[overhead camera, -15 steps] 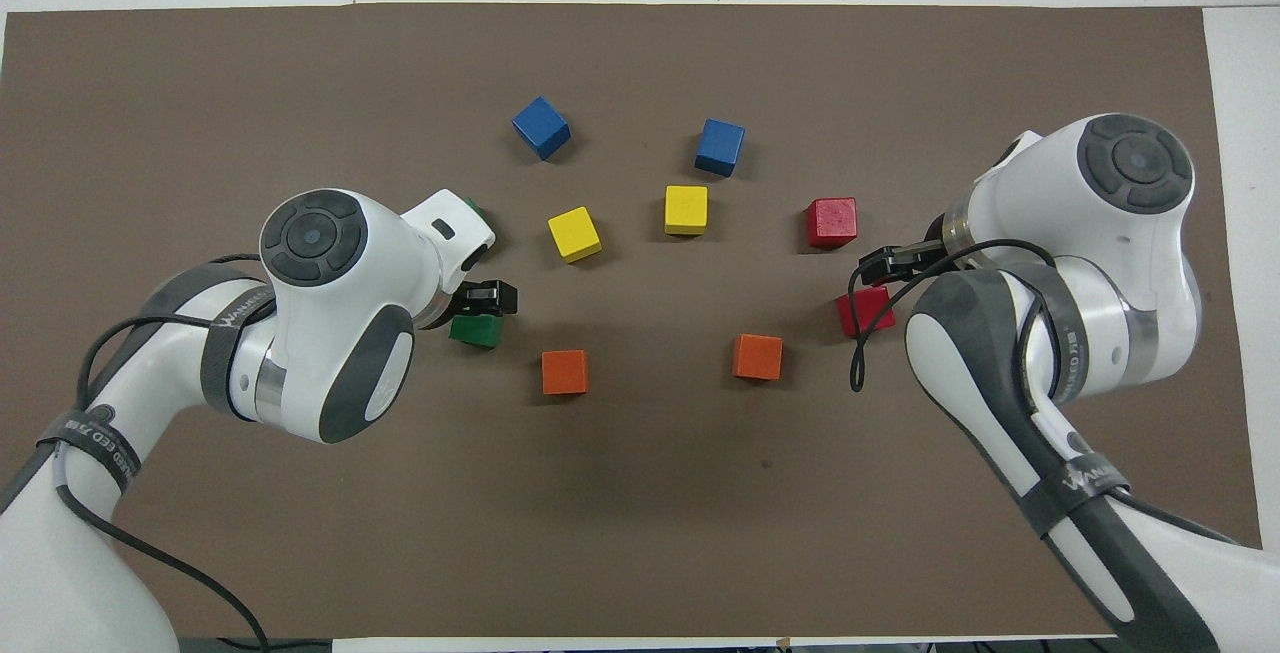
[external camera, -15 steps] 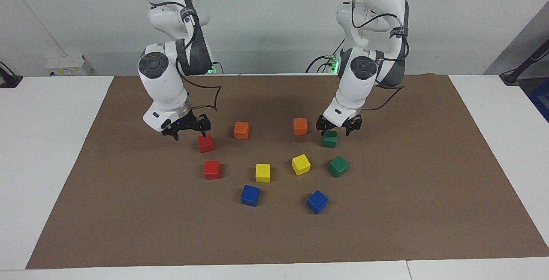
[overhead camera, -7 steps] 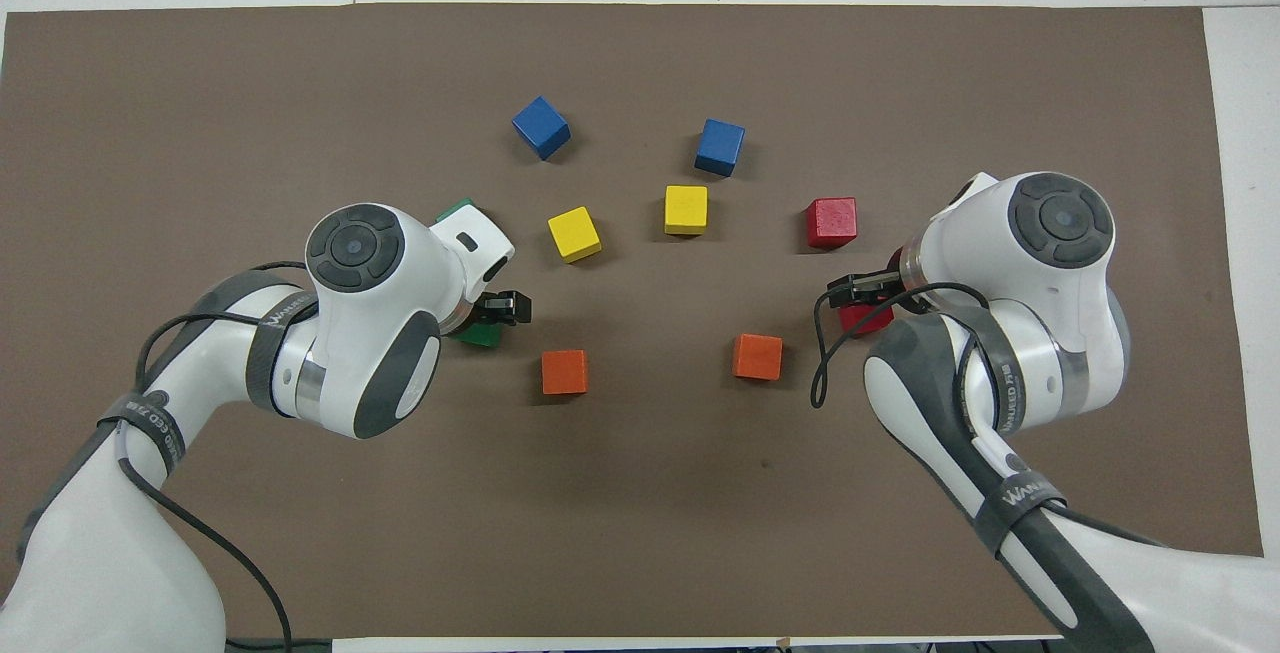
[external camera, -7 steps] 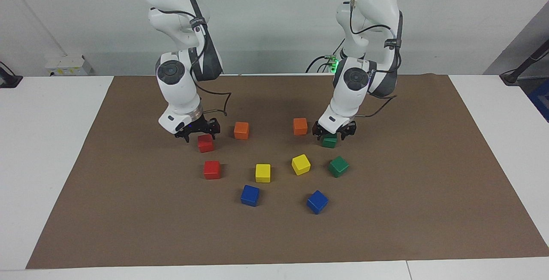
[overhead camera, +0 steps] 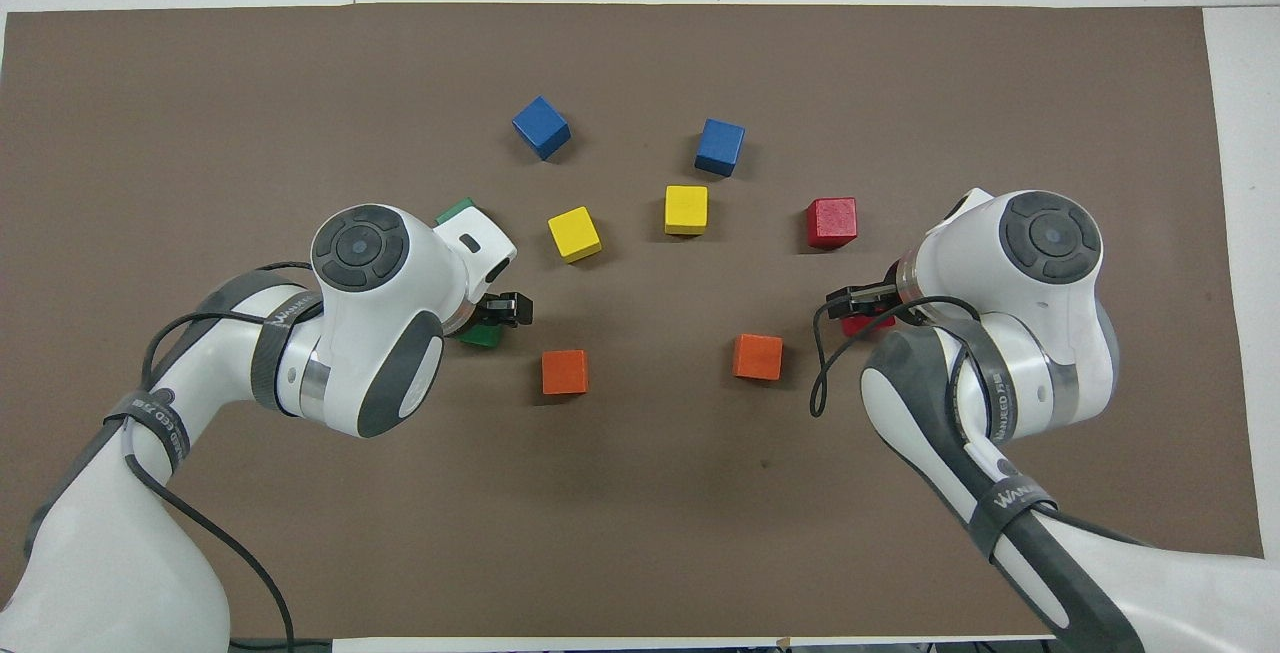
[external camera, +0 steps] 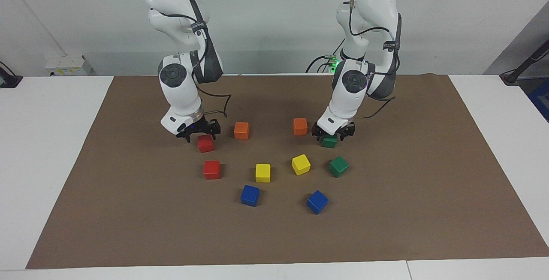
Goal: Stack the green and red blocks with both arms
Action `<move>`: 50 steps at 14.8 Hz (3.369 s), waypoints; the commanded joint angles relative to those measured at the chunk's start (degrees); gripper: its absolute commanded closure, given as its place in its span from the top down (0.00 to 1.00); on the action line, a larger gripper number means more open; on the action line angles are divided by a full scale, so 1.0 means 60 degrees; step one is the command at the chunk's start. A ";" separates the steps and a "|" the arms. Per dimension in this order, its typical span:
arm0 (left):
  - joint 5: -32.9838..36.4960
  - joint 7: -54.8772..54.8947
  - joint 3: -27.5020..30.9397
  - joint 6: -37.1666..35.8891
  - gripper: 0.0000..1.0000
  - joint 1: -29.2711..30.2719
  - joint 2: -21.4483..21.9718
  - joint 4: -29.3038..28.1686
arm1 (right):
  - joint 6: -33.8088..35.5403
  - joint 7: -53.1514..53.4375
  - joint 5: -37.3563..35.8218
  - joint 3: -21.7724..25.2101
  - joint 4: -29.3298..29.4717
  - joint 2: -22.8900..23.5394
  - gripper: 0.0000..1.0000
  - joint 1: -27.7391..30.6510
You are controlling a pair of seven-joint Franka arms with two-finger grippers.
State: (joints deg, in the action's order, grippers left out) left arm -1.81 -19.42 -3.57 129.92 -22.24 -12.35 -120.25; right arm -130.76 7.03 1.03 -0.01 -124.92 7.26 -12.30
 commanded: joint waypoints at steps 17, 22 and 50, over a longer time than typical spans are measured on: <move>-0.0255 0.2413 0.0185 -0.2932 0.00 0.2062 0.0213 0.2007 | -0.0971 0.0235 -0.0025 0.0016 -0.0596 0.0168 0.28 -0.0206; -0.0110 0.3807 0.0200 -0.1953 0.00 0.3821 0.0081 0.2053 | -0.0389 0.0571 -0.0025 0.0045 -0.0101 -0.0007 0.00 -0.0192; 0.0331 0.3150 0.0273 -0.0296 0.26 0.4542 -0.1179 0.1731 | -0.1030 -0.2958 -0.0099 0.0075 0.0034 0.0593 0.00 0.2738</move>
State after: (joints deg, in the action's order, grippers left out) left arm -1.05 0.22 -2.17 126.64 5.47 -19.64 -109.08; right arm -135.88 -8.50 0.74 0.56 -123.09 11.75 3.86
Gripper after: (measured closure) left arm 0.445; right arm 0.449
